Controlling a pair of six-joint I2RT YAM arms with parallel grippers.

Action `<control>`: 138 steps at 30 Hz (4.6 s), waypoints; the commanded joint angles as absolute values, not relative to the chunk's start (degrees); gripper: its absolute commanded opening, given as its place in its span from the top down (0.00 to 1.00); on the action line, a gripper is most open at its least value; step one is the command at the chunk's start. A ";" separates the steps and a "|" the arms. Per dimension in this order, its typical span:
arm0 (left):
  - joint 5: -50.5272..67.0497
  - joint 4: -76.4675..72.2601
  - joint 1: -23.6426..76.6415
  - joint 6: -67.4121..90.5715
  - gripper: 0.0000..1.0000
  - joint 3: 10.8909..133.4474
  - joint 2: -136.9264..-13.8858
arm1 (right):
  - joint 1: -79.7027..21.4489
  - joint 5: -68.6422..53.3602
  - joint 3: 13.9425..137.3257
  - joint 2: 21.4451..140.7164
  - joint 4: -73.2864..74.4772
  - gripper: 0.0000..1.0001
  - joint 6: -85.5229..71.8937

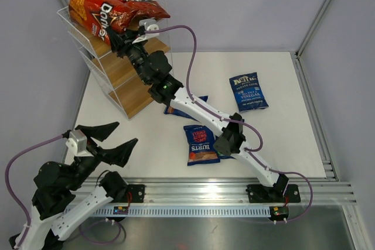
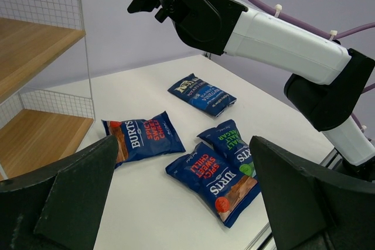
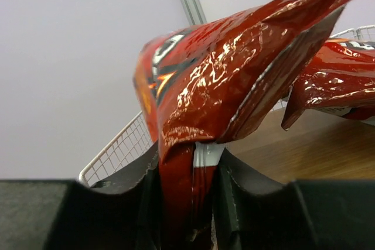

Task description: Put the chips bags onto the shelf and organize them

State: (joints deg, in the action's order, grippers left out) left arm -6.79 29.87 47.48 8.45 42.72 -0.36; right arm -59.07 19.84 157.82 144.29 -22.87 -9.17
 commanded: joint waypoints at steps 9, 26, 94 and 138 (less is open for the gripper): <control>-3.96 27.25 46.32 8.53 0.01 42.54 8.88 | -60.91 18.81 157.95 140.54 -24.61 0.32 -6.15; -4.13 27.77 45.88 8.61 0.01 42.63 8.88 | -61.08 17.93 149.59 124.55 2.36 0.20 -17.75; -10.65 31.47 30.96 16.52 0.01 47.28 -17.29 | -45.81 12.32 103.93 83.09 27.15 0.08 -12.65; 7.03 35.16 23.47 16.44 0.01 45.53 -34.28 | -26.28 -16.86 64.05 101.31 2.37 0.17 -19.00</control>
